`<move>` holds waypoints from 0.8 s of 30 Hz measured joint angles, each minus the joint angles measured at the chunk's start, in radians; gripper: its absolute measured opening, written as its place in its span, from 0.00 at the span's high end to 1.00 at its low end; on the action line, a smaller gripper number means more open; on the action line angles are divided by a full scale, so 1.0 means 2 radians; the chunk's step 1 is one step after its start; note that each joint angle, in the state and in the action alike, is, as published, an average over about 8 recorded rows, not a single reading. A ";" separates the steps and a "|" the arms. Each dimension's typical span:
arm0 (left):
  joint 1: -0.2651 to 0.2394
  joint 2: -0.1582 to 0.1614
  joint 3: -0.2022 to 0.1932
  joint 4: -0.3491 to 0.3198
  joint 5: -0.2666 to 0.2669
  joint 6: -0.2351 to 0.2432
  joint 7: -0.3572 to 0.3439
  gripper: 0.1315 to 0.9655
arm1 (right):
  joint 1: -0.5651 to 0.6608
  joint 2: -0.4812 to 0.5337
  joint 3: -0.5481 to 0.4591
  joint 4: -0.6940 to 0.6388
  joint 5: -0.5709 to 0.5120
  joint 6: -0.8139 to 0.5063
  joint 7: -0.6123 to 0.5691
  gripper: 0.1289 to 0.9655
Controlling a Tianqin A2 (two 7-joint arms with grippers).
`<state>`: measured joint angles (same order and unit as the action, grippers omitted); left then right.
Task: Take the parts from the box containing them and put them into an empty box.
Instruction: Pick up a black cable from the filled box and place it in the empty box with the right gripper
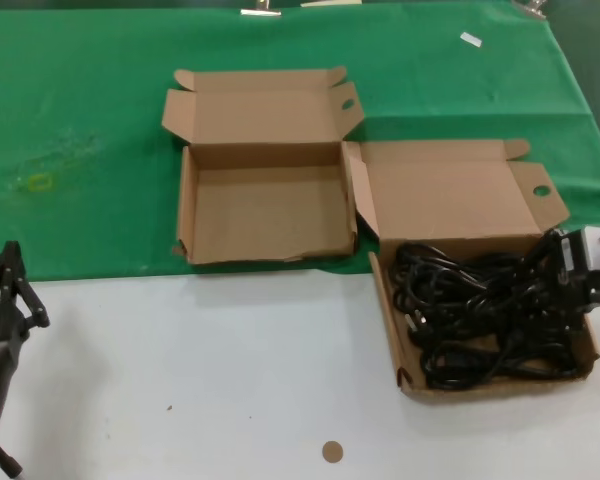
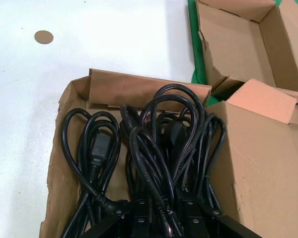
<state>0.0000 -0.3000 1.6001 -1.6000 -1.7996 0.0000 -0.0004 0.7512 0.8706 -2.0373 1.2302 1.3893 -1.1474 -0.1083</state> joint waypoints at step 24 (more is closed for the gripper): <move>0.000 0.000 0.000 0.000 0.000 0.000 0.000 0.99 | 0.078 -0.044 0.005 0.051 -0.008 -0.009 0.053 0.89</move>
<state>0.0000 -0.3000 1.6000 -1.6000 -1.7997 0.0000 -0.0004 0.9075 0.7817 -2.0283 1.3319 1.3730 -1.1660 -0.0025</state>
